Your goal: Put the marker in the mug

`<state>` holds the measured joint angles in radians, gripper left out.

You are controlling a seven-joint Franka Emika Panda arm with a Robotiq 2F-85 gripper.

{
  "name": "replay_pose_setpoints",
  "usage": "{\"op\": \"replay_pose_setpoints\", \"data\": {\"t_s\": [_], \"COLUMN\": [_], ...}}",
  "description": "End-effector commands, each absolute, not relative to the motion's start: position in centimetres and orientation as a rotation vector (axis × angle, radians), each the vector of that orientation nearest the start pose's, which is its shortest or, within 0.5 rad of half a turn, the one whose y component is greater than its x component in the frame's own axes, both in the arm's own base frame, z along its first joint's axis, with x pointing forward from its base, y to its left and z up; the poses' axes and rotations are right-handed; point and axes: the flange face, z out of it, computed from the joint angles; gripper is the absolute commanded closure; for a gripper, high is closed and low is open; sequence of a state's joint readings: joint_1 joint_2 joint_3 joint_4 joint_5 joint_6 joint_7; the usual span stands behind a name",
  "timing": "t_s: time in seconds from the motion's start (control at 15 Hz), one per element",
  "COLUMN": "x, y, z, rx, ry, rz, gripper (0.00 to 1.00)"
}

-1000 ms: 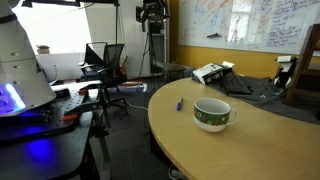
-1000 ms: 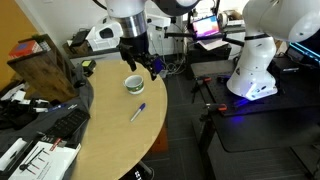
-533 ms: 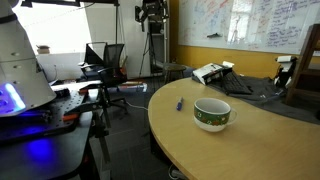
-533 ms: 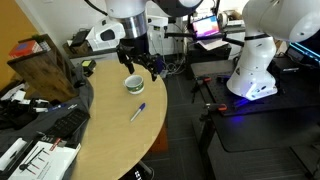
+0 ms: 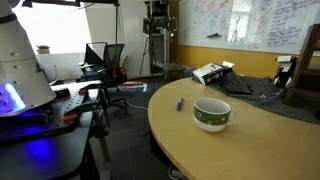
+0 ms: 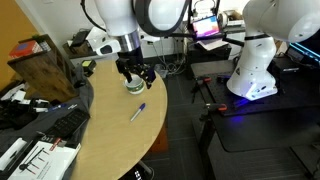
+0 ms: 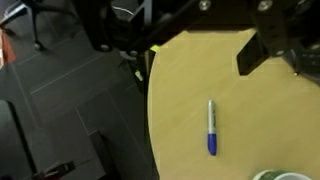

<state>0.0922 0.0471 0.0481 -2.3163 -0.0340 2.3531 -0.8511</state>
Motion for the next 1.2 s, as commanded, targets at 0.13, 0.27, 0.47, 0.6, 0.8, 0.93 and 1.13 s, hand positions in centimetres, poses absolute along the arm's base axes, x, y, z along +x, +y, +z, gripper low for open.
{"op": "replay_pose_setpoints", "data": {"t_s": [0.13,0.27,0.47,0.6,0.8,0.93,1.13], "x": [55.3,56.3,57.2,57.6,58.3,58.9,59.9], "y": [5.0,4.7,4.7,4.6,4.1,3.7,2.6], "z": [23.4,20.1,15.8,13.2,10.2,8.7,7.1], "rx": [-2.681,-2.659,-2.666,-2.657,-2.644,-2.652,-2.66], "ry": [-1.561,-1.584,-1.615,-1.628,-1.601,-1.542,-1.497], "rz": [0.041,0.052,0.095,0.113,0.128,0.127,0.13], "gripper": [0.0,0.0,0.0,0.0,0.0,0.0,0.0]}}
